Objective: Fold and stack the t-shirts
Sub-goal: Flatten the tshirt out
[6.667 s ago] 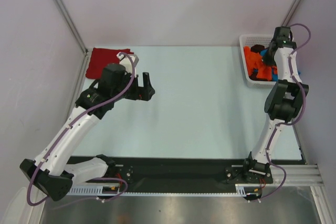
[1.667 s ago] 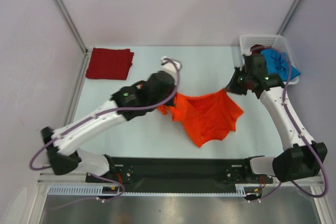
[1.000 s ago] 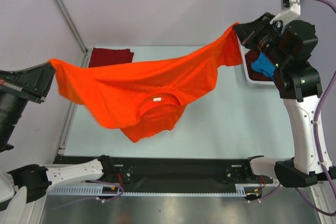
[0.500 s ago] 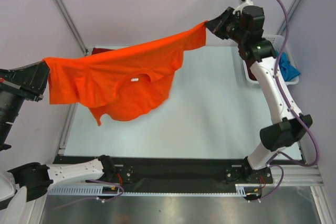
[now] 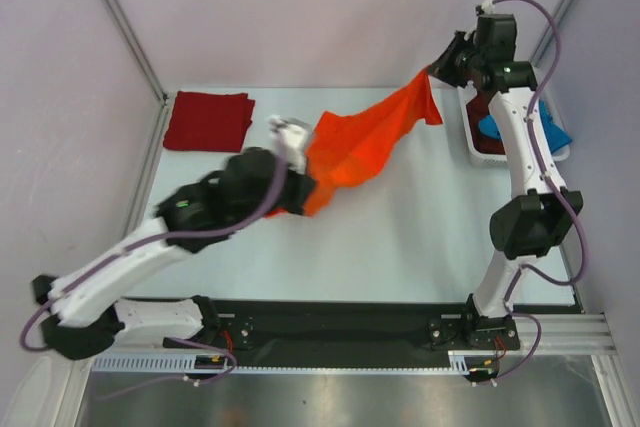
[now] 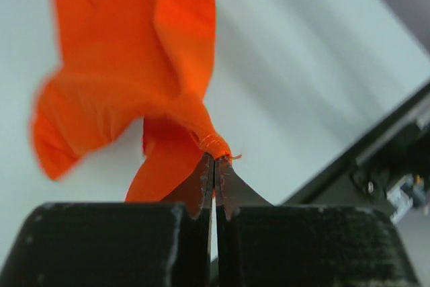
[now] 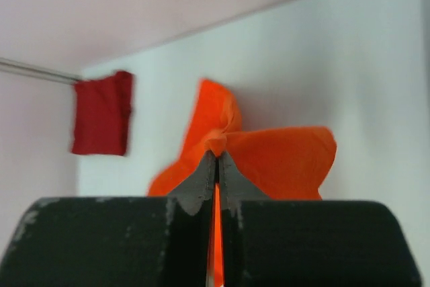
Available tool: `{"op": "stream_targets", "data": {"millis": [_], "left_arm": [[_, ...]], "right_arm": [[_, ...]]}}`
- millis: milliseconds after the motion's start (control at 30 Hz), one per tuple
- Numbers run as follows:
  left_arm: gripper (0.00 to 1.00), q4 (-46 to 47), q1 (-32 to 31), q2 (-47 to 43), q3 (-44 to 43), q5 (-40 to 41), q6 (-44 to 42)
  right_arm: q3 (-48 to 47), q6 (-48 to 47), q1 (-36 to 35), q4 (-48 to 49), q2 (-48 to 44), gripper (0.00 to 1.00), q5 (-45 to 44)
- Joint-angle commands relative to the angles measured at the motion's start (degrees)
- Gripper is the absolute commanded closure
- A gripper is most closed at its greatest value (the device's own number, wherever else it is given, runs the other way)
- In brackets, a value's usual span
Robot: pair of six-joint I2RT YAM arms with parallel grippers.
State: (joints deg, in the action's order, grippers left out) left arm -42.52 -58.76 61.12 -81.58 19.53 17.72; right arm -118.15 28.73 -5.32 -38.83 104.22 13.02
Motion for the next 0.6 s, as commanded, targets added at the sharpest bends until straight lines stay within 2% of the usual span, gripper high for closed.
{"op": "stream_targets", "data": {"millis": [0, 67, 100, 133, 167, 200, 233, 267, 300, 333, 400, 433, 467, 567], "left_arm": [[1.00, 13.7, -1.2, 5.4, 4.3, -18.1, 1.4], [1.00, 14.6, -2.9, 11.6, 2.2, -21.3, 0.8], [0.95, 14.3, -3.3, 13.9, 1.0, -22.3, 0.4], [0.84, 13.7, -3.5, 15.6, -1.5, -24.3, 0.1], [0.56, 13.3, -3.7, 17.5, -2.3, -23.8, -0.4], [0.48, 13.0, -3.7, 17.5, -2.6, -22.4, -0.5], [0.39, 13.0, -3.6, 17.0, -2.4, -19.4, -0.4], [0.23, 12.7, -3.0, 16.2, -2.2, -17.4, -0.4], [0.21, 12.4, -2.2, 14.8, -2.0, -17.3, -0.3], [0.21, 11.8, -0.5, 14.0, -2.0, -17.2, -0.1], [0.21, 8.4, 1.0, 12.6, -2.2, -15.2, 0.4], [0.21, 7.2, 2.8, 11.1, -2.0, -14.3, 0.7], [0.26, 5.0, 3.7, 10.6, -1.9, -13.4, 1.4], [0.33, 1.4, 10.1, 8.5, -0.3, -12.4, 4.3]], "right_arm": [[-0.6, -9.5, -0.4, -6.2, 5.2, 0.95, -3.0], [-0.7, -10.8, -0.4, -5.5, 6.9, 0.92, -4.6], [-1.4, -11.1, -0.3, -5.8, 8.5, 0.79, -4.7], [-2.6, -11.5, -0.3, -6.6, 9.7, 0.73, -5.0], [-5.4, -11.2, -0.2, -9.1, 10.5, 0.64, -5.4], [-6.6, -10.7, 0.1, -10.7, 11.3, 0.45, -5.7], [-7.4, -10.2, 0.2, -13.4, 11.3, 0.37, -6.6], [-7.4, -10.4, 0.4, -14.2, 10.7, 0.24, -6.9], [-6.9, -10.4, 0.2, -14.9, 9.9, 0.21, -8.2], [-6.4, -10.4, 0.3, -15.8, 8.0, 0.14, -8.8], [-5.4, -10.4, 0.0, -18.9, 5.7, 0.13, -9.1], [-2.9, -10.4, -0.6, -19.7, 2.5, 0.13, -9.6], [-1.3, -10.5, -1.4, -20.8, 0.8, 0.13, -9.6], [8.2, -10.1, -6.4, -23.5, -6.7, 0.21, -10.9]]}}
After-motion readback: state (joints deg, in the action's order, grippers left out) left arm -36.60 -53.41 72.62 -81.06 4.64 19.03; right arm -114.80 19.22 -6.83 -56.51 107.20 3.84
